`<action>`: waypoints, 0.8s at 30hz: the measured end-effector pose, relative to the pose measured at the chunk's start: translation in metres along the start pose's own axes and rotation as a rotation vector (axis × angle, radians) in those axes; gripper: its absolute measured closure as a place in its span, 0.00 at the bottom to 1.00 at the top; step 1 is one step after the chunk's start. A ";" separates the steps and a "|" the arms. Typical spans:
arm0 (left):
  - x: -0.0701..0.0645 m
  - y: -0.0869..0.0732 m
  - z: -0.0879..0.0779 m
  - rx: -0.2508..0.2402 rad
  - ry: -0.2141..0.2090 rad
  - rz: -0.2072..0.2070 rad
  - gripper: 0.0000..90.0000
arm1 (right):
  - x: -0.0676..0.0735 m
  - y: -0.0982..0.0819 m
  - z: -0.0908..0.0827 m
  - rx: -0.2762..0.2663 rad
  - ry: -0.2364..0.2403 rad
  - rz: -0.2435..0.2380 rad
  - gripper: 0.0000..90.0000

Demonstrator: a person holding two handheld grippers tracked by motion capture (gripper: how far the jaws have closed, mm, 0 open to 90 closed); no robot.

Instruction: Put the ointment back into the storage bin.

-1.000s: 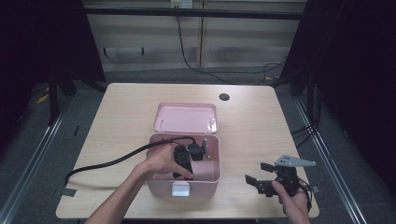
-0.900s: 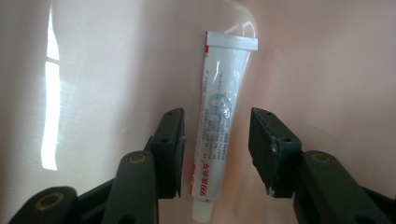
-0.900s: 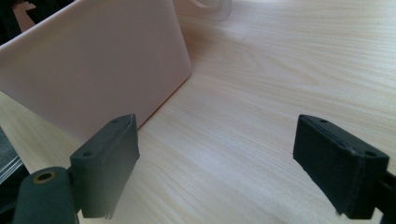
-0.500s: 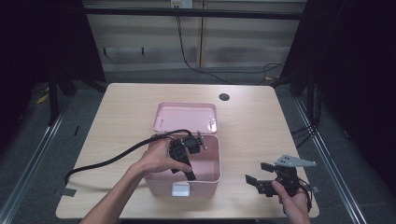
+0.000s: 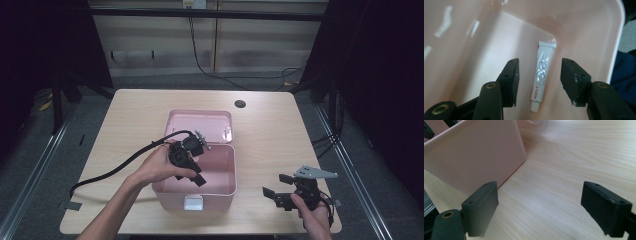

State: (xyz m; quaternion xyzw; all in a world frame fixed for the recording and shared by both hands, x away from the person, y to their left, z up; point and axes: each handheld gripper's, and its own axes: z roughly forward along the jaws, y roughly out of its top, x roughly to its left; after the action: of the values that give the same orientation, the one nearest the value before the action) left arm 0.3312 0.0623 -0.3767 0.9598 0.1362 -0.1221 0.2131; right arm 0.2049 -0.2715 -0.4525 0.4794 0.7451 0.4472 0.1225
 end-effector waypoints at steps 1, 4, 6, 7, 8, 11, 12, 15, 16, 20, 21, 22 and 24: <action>0.000 0.000 -0.002 0.001 -0.005 -0.004 0.56 | 0.000 0.000 0.000 -0.001 0.002 -0.003 0.15; -0.002 -0.002 -0.005 -0.008 0.004 0.002 0.55 | 0.000 0.000 0.000 -0.001 0.001 -0.003 0.15; -0.004 -0.003 -0.009 -0.013 0.009 0.005 0.55 | 0.000 0.000 0.000 0.001 -0.001 0.000 0.15; -0.004 -0.003 -0.009 -0.013 0.009 0.005 0.55 | 0.000 0.000 0.000 0.001 0.000 0.000 0.15; -0.005 -0.004 -0.010 -0.019 0.009 0.011 0.55 | 0.000 0.000 0.000 0.001 0.000 0.000 0.15; -0.007 -0.007 -0.015 -0.027 0.018 0.011 0.54 | 0.000 0.000 0.000 -0.001 0.001 -0.003 0.15; -0.007 -0.007 -0.017 -0.025 0.020 0.009 0.54 | 0.000 0.000 0.000 0.000 0.002 -0.004 0.15; -0.008 -0.010 -0.025 -0.039 0.040 0.004 0.53 | 0.000 0.000 0.000 0.000 0.002 -0.004 0.15; -0.009 -0.011 -0.026 -0.043 0.034 0.008 0.53 | 0.000 0.000 0.000 0.000 0.002 -0.003 0.15; -0.012 -0.014 -0.030 -0.035 0.045 0.020 0.51 | 0.000 0.000 0.001 0.001 0.000 -0.007 0.15; -0.015 -0.016 -0.032 -0.037 0.051 0.020 0.50 | 0.000 0.000 0.001 0.003 0.000 -0.006 0.15; -0.015 -0.016 -0.032 -0.037 0.051 0.020 0.50 | 0.000 0.000 0.001 0.003 0.000 -0.006 0.15; -0.016 -0.018 -0.035 -0.037 0.059 0.027 0.49 | 0.000 0.000 0.001 0.001 0.000 -0.006 0.15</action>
State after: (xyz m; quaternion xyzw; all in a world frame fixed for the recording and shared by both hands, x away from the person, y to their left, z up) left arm 0.3169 0.0900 -0.3475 0.9606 0.1316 -0.0882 0.2284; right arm 0.2052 -0.2712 -0.4528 0.4772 0.7469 0.4464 0.1236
